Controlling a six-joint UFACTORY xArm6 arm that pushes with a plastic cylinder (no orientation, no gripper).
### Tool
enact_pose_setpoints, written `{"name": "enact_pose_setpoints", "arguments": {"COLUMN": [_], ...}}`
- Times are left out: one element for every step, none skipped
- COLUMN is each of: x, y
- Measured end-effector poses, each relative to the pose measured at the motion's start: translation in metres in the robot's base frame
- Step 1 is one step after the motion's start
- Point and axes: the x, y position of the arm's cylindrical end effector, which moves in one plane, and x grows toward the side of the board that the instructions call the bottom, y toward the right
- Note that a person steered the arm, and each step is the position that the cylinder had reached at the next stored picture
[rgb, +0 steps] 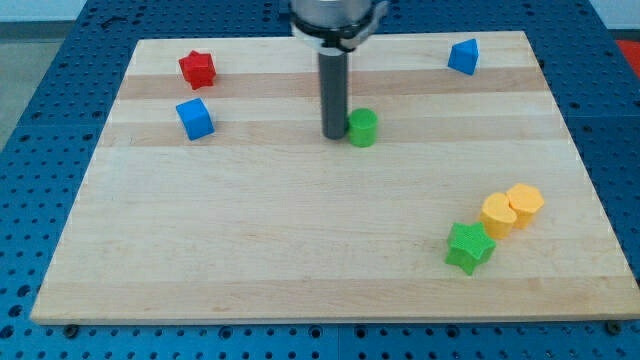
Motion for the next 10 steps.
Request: {"name": "enact_pose_setpoints", "arguments": {"x": [0.000, 0.000, -0.017, -0.019, -0.006, -0.006, -0.006, -0.005, 0.011, 0.018], "y": [0.065, 0.117, 0.098, 0.104, 0.107, 0.101, 0.101, 0.101, 0.101, 0.101]}}
